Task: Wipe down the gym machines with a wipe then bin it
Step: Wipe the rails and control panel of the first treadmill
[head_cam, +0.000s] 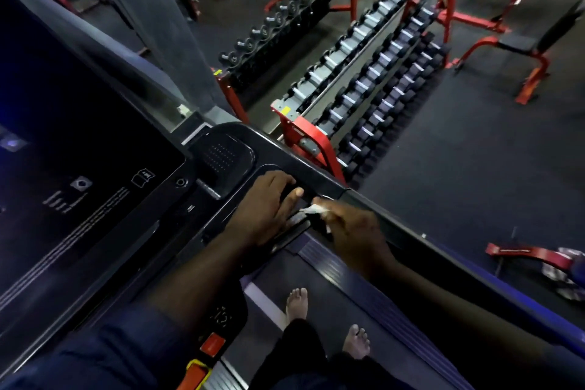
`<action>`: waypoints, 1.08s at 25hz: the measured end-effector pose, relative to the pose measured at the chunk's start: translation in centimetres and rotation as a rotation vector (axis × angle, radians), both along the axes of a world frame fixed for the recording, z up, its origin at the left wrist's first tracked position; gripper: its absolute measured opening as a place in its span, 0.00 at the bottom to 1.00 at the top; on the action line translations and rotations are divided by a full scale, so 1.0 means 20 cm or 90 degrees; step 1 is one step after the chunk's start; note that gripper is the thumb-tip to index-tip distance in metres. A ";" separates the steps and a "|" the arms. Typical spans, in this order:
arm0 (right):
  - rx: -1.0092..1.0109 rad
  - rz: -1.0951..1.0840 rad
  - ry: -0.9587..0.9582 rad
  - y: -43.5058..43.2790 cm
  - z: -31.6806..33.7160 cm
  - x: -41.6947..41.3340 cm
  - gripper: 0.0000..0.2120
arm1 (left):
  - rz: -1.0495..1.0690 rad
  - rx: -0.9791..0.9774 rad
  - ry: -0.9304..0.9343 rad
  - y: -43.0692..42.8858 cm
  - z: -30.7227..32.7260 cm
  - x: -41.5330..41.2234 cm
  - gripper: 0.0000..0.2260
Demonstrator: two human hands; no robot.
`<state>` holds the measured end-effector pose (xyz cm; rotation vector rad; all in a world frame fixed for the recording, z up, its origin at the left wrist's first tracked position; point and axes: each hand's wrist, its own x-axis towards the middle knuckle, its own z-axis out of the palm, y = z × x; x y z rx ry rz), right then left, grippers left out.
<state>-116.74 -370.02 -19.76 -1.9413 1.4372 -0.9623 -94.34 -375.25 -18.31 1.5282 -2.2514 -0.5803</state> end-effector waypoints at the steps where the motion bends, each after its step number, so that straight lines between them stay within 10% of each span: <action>1: 0.059 -0.136 -0.040 -0.01 0.03 -0.09 0.13 | -0.026 -0.029 0.006 -0.06 0.00 -0.03 0.15; 4: 0.057 -0.409 -0.032 -0.02 0.02 -0.32 0.11 | -0.088 -0.076 0.003 -0.23 -0.01 -0.16 0.11; 11: -0.195 -0.054 0.350 0.11 -0.31 -0.29 0.22 | -0.295 -0.114 -0.130 -0.41 -0.12 -0.36 0.17; 27: -0.081 -0.177 0.255 0.09 -0.13 -0.15 0.16 | -0.268 -0.190 -0.176 -0.42 -0.18 -0.36 0.11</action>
